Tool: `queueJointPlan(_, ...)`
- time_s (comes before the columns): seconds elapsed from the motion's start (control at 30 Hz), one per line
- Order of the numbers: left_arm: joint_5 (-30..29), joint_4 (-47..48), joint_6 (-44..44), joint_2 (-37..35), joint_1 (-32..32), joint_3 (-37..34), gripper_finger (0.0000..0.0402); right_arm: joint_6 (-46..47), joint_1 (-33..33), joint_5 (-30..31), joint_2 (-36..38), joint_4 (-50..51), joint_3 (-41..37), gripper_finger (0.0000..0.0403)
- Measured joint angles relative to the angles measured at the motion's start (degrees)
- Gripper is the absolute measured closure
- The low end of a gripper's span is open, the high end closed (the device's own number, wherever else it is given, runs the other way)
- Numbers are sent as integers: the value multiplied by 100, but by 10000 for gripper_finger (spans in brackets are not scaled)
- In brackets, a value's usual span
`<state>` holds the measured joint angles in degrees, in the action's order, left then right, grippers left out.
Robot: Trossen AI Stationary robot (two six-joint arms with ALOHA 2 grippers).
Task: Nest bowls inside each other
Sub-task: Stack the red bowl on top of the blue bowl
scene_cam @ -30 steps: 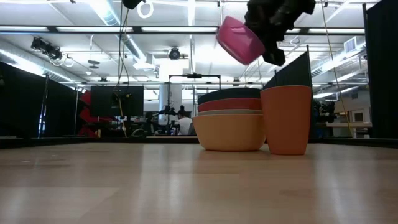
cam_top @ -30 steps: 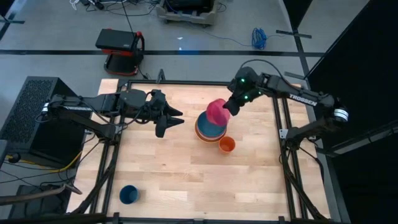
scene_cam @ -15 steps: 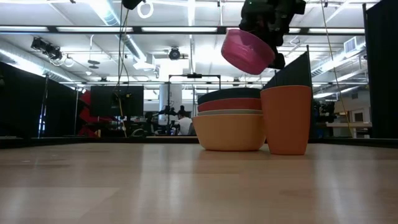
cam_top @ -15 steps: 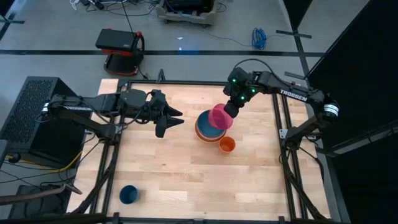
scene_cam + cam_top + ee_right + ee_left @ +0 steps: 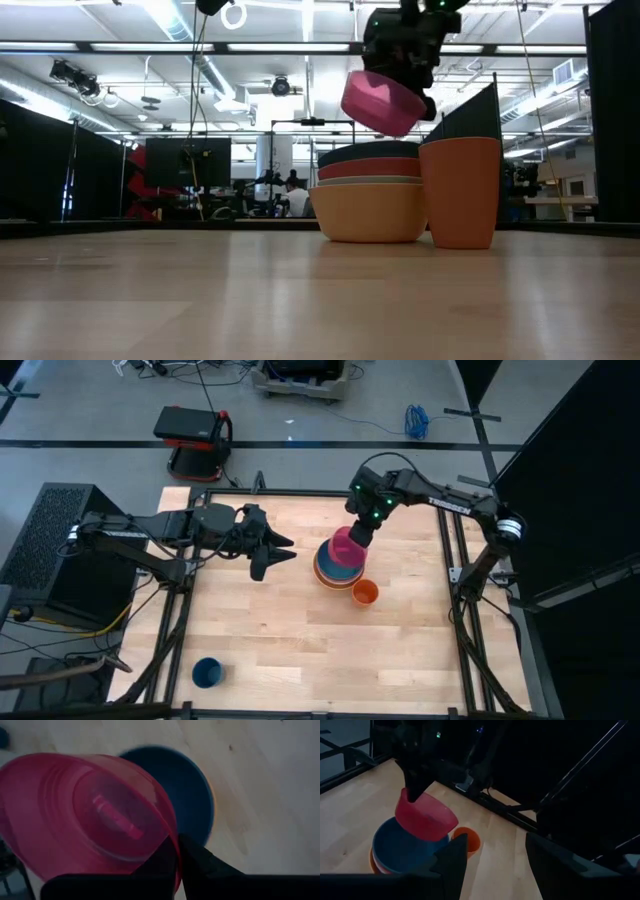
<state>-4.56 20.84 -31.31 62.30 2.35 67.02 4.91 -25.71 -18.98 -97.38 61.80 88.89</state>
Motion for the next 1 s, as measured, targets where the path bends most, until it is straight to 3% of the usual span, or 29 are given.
queueJointPlan(0.17, 0, -25, -46, 0, 0, 0, 213, -375, 1, 142, -360, 351, 158, 403)
queueJointPlan(1.0, 4, -151, -92, 0, 0, 2, 214, -706, 257, 522, -1231, -55, 163, 403)
